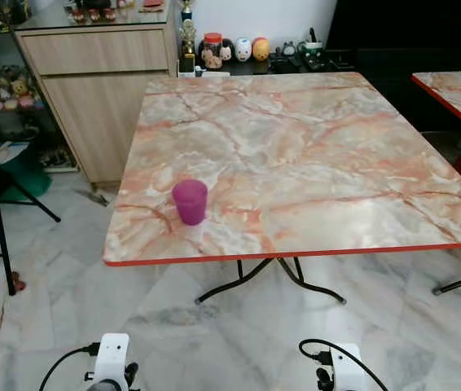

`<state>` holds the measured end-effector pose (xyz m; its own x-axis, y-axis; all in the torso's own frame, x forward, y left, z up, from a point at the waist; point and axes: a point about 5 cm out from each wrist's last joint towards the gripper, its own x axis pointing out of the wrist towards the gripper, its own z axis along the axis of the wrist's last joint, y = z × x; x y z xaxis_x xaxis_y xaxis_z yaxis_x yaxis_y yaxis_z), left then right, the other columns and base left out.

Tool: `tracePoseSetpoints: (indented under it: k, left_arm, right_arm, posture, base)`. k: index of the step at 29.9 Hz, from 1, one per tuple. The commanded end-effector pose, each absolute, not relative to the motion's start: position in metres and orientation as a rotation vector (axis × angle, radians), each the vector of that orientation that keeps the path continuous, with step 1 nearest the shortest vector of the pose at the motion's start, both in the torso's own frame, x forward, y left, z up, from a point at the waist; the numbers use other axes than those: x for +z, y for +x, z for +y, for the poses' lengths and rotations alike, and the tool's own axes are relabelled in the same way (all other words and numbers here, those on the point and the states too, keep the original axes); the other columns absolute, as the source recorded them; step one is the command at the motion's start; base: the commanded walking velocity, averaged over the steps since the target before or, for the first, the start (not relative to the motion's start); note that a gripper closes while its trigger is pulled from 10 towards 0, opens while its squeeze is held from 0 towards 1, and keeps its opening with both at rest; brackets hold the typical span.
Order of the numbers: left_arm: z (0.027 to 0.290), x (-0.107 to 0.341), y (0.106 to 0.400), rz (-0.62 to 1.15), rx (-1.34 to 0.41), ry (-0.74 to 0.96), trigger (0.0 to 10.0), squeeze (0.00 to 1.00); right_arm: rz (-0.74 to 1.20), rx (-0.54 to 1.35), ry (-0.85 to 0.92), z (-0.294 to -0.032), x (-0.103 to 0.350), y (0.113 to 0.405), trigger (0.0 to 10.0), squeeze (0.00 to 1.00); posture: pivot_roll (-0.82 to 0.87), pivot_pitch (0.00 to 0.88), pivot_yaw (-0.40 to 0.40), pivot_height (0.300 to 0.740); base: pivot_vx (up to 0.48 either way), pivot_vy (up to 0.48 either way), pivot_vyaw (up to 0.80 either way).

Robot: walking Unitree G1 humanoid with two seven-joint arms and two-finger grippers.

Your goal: Setting the table

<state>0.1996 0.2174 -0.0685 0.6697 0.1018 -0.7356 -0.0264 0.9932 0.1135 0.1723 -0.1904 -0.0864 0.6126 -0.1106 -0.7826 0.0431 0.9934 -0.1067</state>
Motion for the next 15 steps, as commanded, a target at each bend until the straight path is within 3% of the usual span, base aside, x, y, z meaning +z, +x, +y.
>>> tracePoseSetpoints:
  k: [1,15]
  left_arm:
    - [0.2106,-0.0691,0.2014,0.836,0.056,0.102,10.0,0.00]
    - [0.2092,-0.0674,0.2046,0.822,0.055,0.093,10.0,0.00]
  right_arm:
    - [0.912,-0.099,-0.076,-0.1944,-0.0871,0.1694,10.0,0.00]
    - [0.918,-0.093,-0.074,-0.1942,-0.0876,0.1688,10.0,0.00]
  posture:
    - [0.00,0.000,-0.007,0.740]
    - [0.01,0.000,-0.008,0.740]
  base:
    - [0.000,0.000,0.00]
    - [0.000,0.000,0.00]
